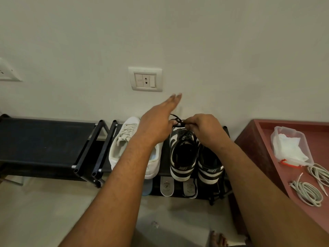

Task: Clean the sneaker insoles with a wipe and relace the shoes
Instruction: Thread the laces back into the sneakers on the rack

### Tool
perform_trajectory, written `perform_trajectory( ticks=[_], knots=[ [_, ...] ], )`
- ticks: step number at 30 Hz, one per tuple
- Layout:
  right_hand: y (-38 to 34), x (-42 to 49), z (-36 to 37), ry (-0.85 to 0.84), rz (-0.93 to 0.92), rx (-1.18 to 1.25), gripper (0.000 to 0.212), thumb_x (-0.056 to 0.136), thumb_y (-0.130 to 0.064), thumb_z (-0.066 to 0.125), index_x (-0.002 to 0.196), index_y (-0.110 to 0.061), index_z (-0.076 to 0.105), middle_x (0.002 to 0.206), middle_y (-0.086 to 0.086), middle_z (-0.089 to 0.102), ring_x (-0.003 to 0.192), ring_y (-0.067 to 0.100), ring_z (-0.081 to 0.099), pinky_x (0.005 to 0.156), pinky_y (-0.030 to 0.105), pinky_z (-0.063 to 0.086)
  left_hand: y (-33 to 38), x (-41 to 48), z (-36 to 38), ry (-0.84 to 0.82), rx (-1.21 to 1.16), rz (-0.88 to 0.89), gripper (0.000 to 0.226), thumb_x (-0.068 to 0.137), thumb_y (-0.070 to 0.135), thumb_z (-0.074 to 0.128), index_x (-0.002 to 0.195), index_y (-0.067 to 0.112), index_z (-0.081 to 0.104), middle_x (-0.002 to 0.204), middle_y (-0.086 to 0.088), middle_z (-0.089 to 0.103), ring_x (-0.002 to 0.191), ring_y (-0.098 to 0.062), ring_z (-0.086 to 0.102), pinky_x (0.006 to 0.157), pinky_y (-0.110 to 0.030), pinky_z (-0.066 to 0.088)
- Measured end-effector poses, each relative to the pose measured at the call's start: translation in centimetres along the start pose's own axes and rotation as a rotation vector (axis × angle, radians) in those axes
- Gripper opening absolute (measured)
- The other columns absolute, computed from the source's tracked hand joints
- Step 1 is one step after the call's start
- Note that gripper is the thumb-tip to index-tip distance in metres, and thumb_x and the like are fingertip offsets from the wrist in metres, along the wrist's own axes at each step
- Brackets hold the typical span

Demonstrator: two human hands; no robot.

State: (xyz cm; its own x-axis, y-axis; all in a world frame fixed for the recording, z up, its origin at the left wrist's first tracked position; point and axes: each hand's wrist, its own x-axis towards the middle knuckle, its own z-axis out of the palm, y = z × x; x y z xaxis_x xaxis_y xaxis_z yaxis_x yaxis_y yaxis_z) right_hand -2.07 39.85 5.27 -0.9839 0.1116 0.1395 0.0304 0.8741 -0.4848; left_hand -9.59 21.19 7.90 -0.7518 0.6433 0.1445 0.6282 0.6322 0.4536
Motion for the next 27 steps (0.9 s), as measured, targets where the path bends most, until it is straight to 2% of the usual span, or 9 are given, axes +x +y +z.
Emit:
perform_trajectory(
  ticks=[1, 3, 6, 8, 12, 15, 19, 23, 27],
  knots=[
    [0.0, 0.0, 0.0, 0.012, -0.005, -0.045, 0.025, 0.101, -0.019, 0.063, 0.120, -0.025, 0.078, 0.101, -0.001, 0.077, 0.096, 0.020, 0.068, 0.074, 0.027, 0.041, 0.0, 0.1, 0.6, -0.020, -0.015, 0.019, 0.081, 0.103, 0.020, 0.065, 0.166, 0.048, 0.022, 0.172, 0.022, 0.025, 0.154, -0.014, 0.039, 0.119, -0.041, 0.042],
    [0.1, 0.1, -0.1, 0.034, -0.011, -0.106, 0.026, 0.101, -0.020, 0.062, 0.121, -0.027, 0.078, 0.100, 0.000, 0.076, 0.095, 0.021, 0.067, 0.073, 0.026, 0.036, -0.2, 0.4, 1.8, -0.096, -0.022, 0.006, 0.062, 0.107, 0.022, 0.058, 0.161, 0.046, 0.039, 0.165, 0.017, 0.044, 0.148, -0.018, 0.048, 0.117, -0.043, 0.044],
    [0.3, 0.2, 0.0, 0.056, 0.000, -0.155, 0.025, 0.102, -0.023, 0.063, 0.123, -0.026, 0.077, 0.107, 0.002, 0.077, 0.101, 0.024, 0.068, 0.076, 0.027, 0.039, -0.7, 0.3, 3.3, -0.196, -0.142, -0.032, 0.043, 0.109, 0.022, 0.055, 0.147, 0.040, 0.062, 0.135, 0.005, 0.073, 0.125, -0.021, 0.065, 0.106, -0.045, 0.052],
    [0.5, 0.3, 0.2, 0.078, 0.038, -0.105, 0.023, 0.100, -0.025, 0.067, 0.119, -0.026, 0.079, 0.108, 0.000, 0.079, 0.101, 0.020, 0.070, 0.078, 0.022, 0.042, -0.9, 0.1, 4.0, -0.192, -0.254, -0.048, 0.038, 0.108, 0.019, 0.055, 0.142, 0.034, 0.067, 0.122, 0.002, 0.077, 0.115, -0.020, 0.069, 0.102, -0.043, 0.055],
    [0.8, 0.3, 0.0, 0.143, 0.148, 0.151, 0.015, 0.094, -0.023, 0.075, 0.106, -0.027, 0.084, 0.094, -0.008, 0.080, 0.077, -0.007, 0.065, 0.069, 0.001, 0.038, -1.1, 0.2, 6.1, -0.185, -0.357, -0.088, 0.023, 0.107, 0.022, 0.058, 0.122, 0.020, 0.075, 0.090, 0.000, 0.076, 0.087, -0.019, 0.070, 0.089, -0.044, 0.058],
    [0.8, 0.0, -0.2, 0.131, 0.171, 0.287, 0.014, 0.094, -0.018, 0.075, 0.105, -0.023, 0.084, 0.087, -0.007, 0.077, 0.071, -0.016, 0.062, 0.063, -0.001, 0.040, -1.2, 0.0, 7.9, -0.163, -0.517, -0.124, 0.024, 0.103, 0.030, 0.058, 0.119, 0.026, 0.076, 0.100, 0.004, 0.080, 0.100, -0.017, 0.075, 0.097, -0.050, 0.058],
    [0.8, -0.2, -0.1, 0.099, 0.186, 0.347, 0.015, 0.097, -0.017, 0.073, 0.106, -0.023, 0.083, 0.087, -0.007, 0.077, 0.074, -0.012, 0.065, 0.061, 0.000, 0.042, -1.5, 0.0, 9.3, -0.118, -0.687, -0.130, 0.022, 0.105, 0.023, 0.061, 0.120, 0.025, 0.076, 0.108, 0.008, 0.081, 0.109, -0.012, 0.075, 0.106, -0.052, 0.055],
    [0.8, -0.2, 0.2, 0.080, 0.177, 0.422, 0.016, 0.097, -0.019, 0.073, 0.108, -0.025, 0.082, 0.092, -0.008, 0.079, 0.085, 0.001, 0.071, 0.074, 0.011, 0.051, -1.3, -0.1, 9.7, -0.080, -0.821, -0.144, 0.026, 0.105, 0.024, 0.062, 0.127, 0.020, 0.074, 0.114, 0.003, 0.081, 0.115, -0.017, 0.074, 0.109, -0.053, 0.054],
    [0.9, -0.3, 0.6, 0.062, 0.156, 0.509, 0.017, 0.097, -0.017, 0.071, 0.108, -0.026, 0.082, 0.096, -0.011, 0.079, 0.098, 0.002, 0.071, 0.089, 0.023, 0.055, -1.3, -0.5, 9.9, -0.113, -0.982, -0.173, 0.028, 0.110, 0.011, 0.056, 0.133, 0.005, 0.070, 0.121, -0.011, 0.078, 0.121, -0.026, 0.072, 0.113, -0.048, 0.052]
  ],
)
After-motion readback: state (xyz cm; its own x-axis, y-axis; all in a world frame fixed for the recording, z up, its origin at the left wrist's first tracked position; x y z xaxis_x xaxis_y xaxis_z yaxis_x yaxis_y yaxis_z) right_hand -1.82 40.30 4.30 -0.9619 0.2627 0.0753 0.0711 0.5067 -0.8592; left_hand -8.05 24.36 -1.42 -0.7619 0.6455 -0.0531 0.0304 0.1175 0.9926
